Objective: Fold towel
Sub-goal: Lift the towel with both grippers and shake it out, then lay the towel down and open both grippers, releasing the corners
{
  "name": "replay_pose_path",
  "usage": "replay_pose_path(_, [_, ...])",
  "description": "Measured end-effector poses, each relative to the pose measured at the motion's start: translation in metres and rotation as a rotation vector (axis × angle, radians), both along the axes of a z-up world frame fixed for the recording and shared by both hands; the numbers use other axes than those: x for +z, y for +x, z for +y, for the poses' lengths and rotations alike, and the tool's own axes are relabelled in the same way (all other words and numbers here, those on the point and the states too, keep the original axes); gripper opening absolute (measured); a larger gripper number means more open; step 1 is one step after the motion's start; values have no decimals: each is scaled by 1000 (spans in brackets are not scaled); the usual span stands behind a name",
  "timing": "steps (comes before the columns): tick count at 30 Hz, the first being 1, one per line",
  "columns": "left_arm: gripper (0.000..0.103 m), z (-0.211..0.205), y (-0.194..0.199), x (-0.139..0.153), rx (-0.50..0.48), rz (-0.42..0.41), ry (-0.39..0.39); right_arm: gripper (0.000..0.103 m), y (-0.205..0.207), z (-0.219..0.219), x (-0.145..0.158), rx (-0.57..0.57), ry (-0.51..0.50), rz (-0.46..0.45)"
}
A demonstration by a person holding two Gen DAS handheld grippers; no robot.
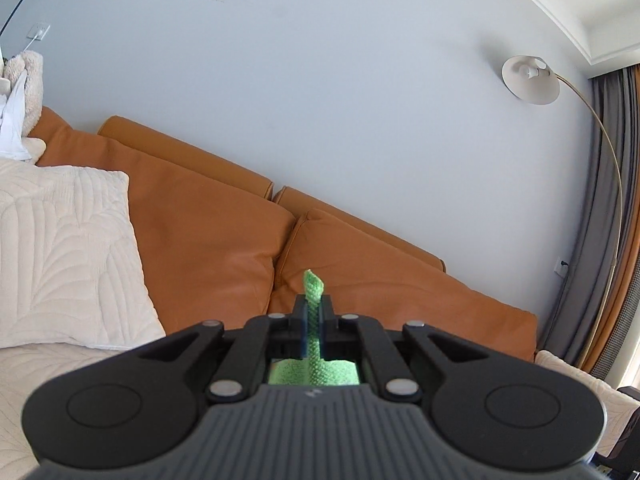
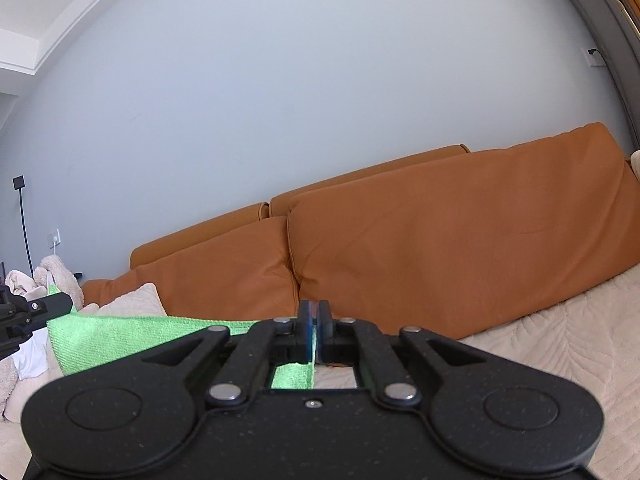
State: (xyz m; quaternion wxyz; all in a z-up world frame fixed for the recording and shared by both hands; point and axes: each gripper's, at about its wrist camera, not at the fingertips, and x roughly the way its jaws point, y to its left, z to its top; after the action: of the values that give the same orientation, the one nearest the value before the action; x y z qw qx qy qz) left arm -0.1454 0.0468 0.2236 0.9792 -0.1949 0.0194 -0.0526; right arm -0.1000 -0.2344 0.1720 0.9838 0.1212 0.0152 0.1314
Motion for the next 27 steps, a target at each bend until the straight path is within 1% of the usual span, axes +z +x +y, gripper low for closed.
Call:
replay_pose_path(2, [5, -3, 5, -3, 15, 12, 8, 1, 0, 1, 1, -21, -22, -18])
replay_pose_path(4, [5, -3, 13, -8, 24, 36, 7, 1, 7, 1, 0, -29, -33, -12])
replay_pose_path(8, [5, -1, 43, -27, 38, 122, -15, 1, 30, 3, -6, -33, -31, 48])
replay_pose_path(10, [5, 4, 71, -41, 48, 184, -27, 1, 53, 10, -9, -49, -66, 84])
replay_pose_path(11, [5, 6, 78, -44, 53, 198, -27, 1, 64, 15, -10, -56, -89, 97])
replay_pose_path(15, [5, 17, 150, -68, 120, 282, 17, 1, 126, 32, -24, -91, -157, 174])
replay_pose_path(17, [6, 23, 175, -79, 111, 303, 14, 1, 156, 41, -37, -106, -182, 213])
replay_pose_path(18, [6, 28, 198, -90, 81, 325, -6, 1, 175, 46, -45, -120, -206, 239])
replay_pose_path(19, [9, 31, 212, -97, 57, 344, -18, 1, 188, 50, -53, -125, -220, 263])
replay_pose_path(20, [8, 32, 222, -104, 40, 361, -28, 1, 196, 52, -61, -113, -216, 287])
replay_pose_path(21, [12, 33, 245, -117, 0, 404, -32, 2, 202, 54, -70, -95, -208, 311])
replay_pose_path(22, [26, 34, 259, -126, -28, 454, -27, 9, 208, 55, -78, -77, -199, 336])
replay_pose_path(23, [36, 34, 270, -134, -53, 504, -19, 13, 210, 56, -84, -61, -186, 350])
replay_pose_path(24, [48, 38, 279, -143, -67, 577, -26, 19, 209, 56, -89, -39, -169, 362])
replay_pose_path(25, [48, 42, 287, -153, -77, 655, -36, 20, 210, 56, -96, -2, -157, 379])
replay_pose_path(26, [48, 50, 281, -158, -61, 659, -67, 20, 210, 57, -102, 40, -147, 398])
replay_pose_path(27, [48, 58, 271, -161, -39, 643, -104, 20, 212, 60, -104, 76, -152, 423])
